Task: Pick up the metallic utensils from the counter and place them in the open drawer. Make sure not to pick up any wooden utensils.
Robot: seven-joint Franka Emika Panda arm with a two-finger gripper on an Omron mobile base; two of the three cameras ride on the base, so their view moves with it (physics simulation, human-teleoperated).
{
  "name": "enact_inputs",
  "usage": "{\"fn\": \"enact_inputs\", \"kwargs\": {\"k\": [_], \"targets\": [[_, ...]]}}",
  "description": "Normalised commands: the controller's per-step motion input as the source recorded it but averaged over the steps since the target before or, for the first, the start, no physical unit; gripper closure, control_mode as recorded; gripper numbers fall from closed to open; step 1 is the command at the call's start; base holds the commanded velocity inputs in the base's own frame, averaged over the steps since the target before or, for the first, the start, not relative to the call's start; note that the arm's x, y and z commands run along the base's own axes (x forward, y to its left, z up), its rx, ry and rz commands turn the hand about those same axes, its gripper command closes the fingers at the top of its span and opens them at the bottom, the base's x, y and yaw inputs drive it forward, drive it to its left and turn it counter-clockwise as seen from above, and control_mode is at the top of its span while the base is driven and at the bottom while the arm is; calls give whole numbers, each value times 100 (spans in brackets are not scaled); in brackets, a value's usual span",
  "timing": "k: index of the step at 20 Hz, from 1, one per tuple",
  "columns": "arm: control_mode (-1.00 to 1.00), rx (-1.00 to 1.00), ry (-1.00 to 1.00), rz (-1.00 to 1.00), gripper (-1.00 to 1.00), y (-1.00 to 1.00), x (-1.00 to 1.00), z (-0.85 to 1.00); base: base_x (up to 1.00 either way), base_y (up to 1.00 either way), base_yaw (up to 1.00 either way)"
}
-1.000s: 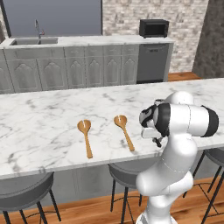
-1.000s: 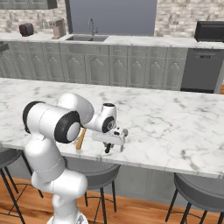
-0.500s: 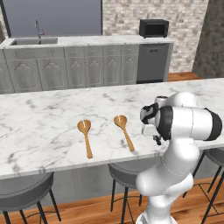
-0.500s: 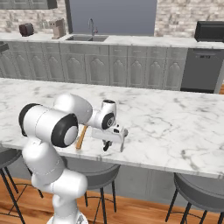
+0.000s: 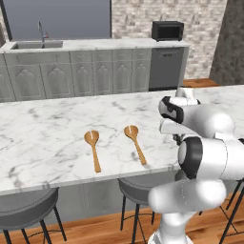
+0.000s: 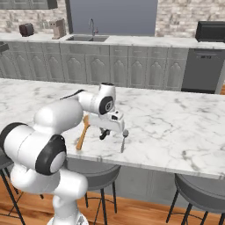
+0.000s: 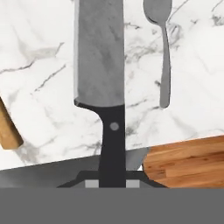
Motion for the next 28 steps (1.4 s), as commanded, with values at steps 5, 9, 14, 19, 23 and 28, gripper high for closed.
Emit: {"fn": "enact_inputs", "kwargs": {"k": [5, 9, 14, 19, 23, 28], "targets": [[-100, -4, 14, -6, 100, 6, -45, 100, 0, 0, 0], [-100, -3, 24, -6, 100, 10, -56, 100, 0, 0, 0], [-100, 6, 13, -13, 100, 0, -92, 87, 0, 0, 0], [-100, 16, 4, -15, 100, 0, -100, 62, 0, 0, 0], [-100, 9, 3, -9, 100, 0, -100, 29, 0, 0, 0], [-100, -1, -30, -1, 100, 3, -88, -3, 0, 0, 0]]}}
